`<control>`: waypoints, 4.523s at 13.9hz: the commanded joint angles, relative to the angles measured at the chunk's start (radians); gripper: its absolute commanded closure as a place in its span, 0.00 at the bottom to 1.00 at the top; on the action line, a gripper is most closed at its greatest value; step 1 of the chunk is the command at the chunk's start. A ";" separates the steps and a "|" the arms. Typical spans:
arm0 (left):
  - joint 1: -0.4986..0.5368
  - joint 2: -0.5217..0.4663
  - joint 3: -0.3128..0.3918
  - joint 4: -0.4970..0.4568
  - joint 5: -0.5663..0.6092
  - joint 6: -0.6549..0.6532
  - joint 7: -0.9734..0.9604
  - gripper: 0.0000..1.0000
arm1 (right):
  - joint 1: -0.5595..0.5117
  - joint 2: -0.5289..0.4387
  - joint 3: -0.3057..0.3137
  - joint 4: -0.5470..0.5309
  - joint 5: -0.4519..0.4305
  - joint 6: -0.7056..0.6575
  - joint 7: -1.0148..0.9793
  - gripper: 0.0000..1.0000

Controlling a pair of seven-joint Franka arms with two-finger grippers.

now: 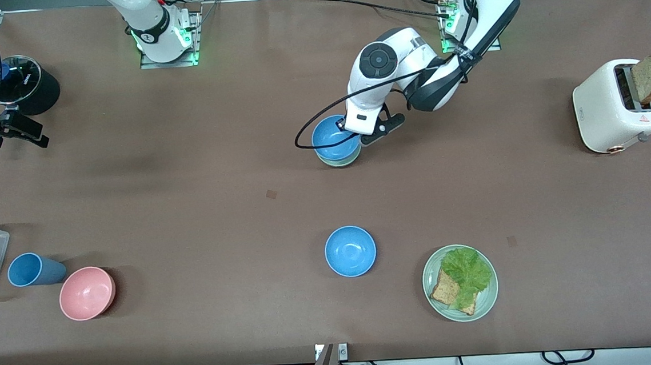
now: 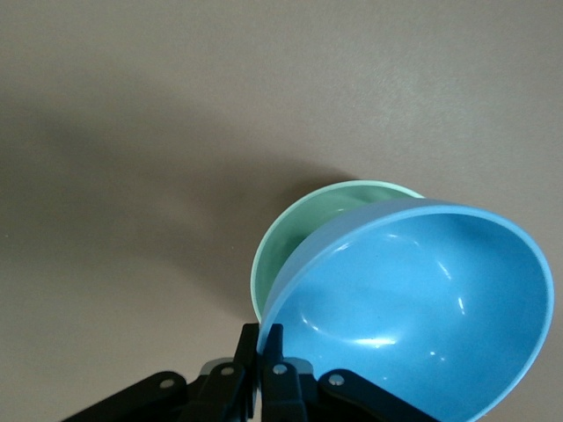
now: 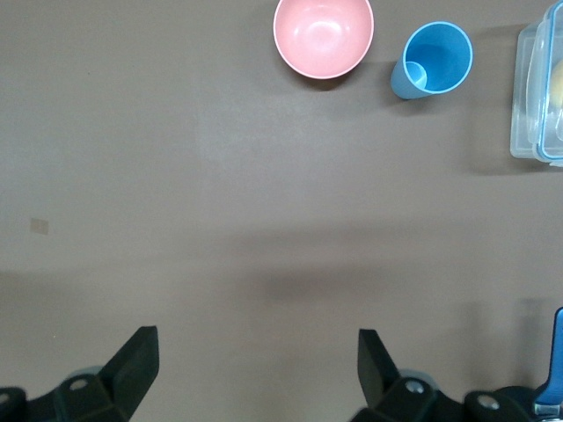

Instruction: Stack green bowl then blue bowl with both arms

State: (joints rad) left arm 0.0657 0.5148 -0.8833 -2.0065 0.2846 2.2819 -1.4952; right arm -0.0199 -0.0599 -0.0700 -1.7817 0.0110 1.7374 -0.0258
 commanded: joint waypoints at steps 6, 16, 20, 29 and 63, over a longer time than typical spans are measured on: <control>-0.009 0.068 0.006 0.025 0.067 0.004 0.009 1.00 | 0.003 -0.006 0.003 0.001 -0.013 -0.010 -0.014 0.00; 0.006 0.076 0.003 0.087 0.065 -0.047 0.021 0.56 | 0.018 -0.009 0.001 -0.002 -0.013 -0.009 -0.014 0.00; 0.041 0.071 -0.031 0.205 0.036 -0.229 0.064 0.54 | 0.018 -0.009 0.001 -0.002 -0.013 -0.002 -0.014 0.00; 0.358 0.037 -0.290 0.478 0.053 -0.688 0.447 0.10 | 0.018 -0.012 0.001 0.002 -0.013 -0.016 -0.016 0.00; 0.011 -0.483 0.762 0.327 -0.294 -0.664 1.480 0.00 | 0.018 -0.012 0.001 0.002 -0.014 -0.032 -0.016 0.00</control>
State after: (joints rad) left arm 0.0841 0.0354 -0.1285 -1.6924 0.0171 1.6206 0.0005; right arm -0.0061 -0.0610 -0.0677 -1.7815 0.0105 1.7225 -0.0282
